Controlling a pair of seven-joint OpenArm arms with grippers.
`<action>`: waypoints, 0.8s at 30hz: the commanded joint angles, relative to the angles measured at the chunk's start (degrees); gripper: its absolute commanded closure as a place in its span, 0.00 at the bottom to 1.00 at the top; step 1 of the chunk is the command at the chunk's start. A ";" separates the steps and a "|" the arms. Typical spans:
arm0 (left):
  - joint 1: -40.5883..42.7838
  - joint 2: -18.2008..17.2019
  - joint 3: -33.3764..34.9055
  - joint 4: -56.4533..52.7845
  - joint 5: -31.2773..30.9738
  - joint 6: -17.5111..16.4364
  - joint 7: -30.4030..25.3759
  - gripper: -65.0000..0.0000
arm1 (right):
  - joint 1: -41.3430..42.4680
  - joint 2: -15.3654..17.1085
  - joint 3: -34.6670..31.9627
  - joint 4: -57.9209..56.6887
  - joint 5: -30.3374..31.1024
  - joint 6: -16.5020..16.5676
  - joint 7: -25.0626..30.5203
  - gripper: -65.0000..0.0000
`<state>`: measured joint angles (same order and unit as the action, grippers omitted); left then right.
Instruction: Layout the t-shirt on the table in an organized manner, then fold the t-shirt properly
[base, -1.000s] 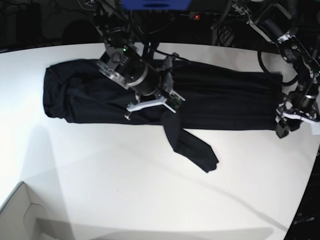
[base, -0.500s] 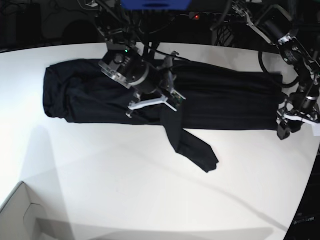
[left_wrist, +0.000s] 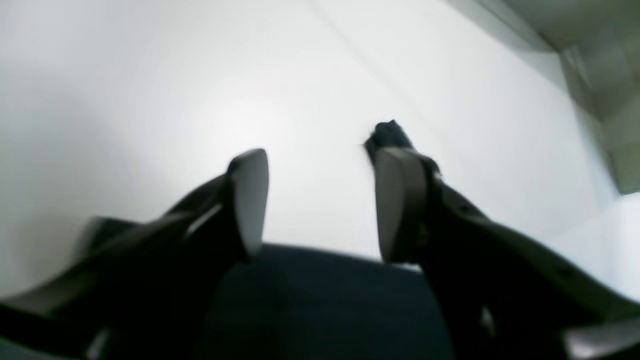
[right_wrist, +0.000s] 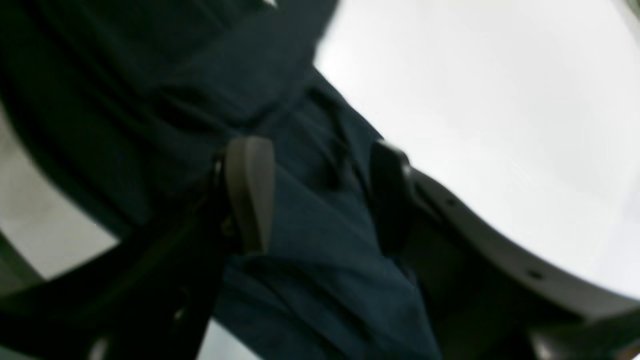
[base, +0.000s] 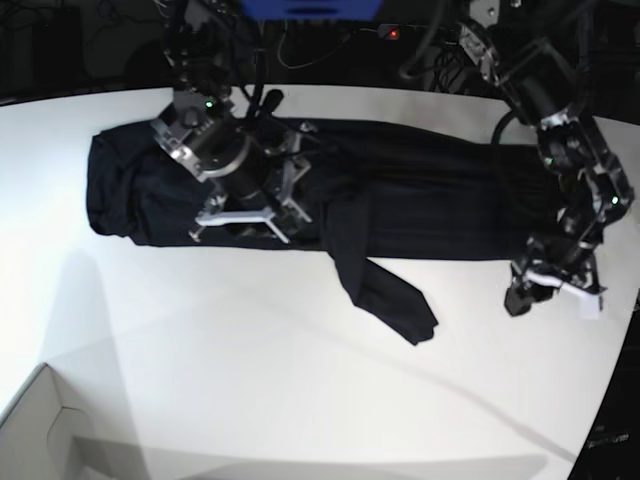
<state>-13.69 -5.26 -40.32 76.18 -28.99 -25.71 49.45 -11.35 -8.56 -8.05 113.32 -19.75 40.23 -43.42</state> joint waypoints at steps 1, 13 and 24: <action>-2.35 0.29 1.59 -0.09 -1.38 1.14 -1.14 0.49 | 0.41 -0.44 0.71 1.01 0.71 -0.23 1.44 0.53; -6.75 3.28 21.37 -13.63 -1.56 15.03 -21.10 0.49 | -0.29 1.39 2.91 1.01 0.71 -0.23 1.18 0.53; -13.78 3.19 27.44 -33.94 -1.38 16.18 -32.70 0.49 | 0.06 2.10 3.70 1.01 0.71 -0.23 1.18 0.53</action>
<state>-26.15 -1.76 -12.78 41.54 -30.04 -8.84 17.39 -11.79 -6.33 -4.23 113.30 -19.31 40.25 -43.35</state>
